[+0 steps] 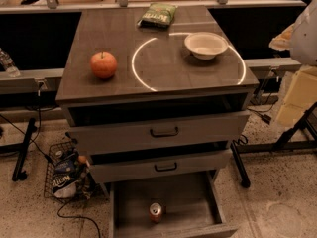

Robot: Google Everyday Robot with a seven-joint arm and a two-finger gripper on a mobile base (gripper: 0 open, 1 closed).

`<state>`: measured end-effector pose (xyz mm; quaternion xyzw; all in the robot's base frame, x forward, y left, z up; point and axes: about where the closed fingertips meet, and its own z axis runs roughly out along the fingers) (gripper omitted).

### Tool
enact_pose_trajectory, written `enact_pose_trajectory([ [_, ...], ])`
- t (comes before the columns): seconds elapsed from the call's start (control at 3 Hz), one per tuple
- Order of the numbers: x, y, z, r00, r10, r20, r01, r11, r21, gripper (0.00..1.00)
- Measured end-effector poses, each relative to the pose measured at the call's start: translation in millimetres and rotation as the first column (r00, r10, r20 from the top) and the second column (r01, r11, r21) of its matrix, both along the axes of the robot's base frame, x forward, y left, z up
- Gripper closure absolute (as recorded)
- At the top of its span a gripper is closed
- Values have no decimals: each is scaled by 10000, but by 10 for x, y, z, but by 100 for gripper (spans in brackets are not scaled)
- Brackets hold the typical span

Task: Pick coke can from bottom drawer and place on counter

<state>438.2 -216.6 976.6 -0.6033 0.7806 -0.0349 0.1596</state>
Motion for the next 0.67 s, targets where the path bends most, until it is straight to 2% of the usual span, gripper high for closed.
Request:
enact_pose_trajectory([
  [0.33,3,-3,-26,10000,-3,-30,3,10000,16,0],
  [0.67,58,-70,-533,9978,-39,-669,59,9995,307,0],
])
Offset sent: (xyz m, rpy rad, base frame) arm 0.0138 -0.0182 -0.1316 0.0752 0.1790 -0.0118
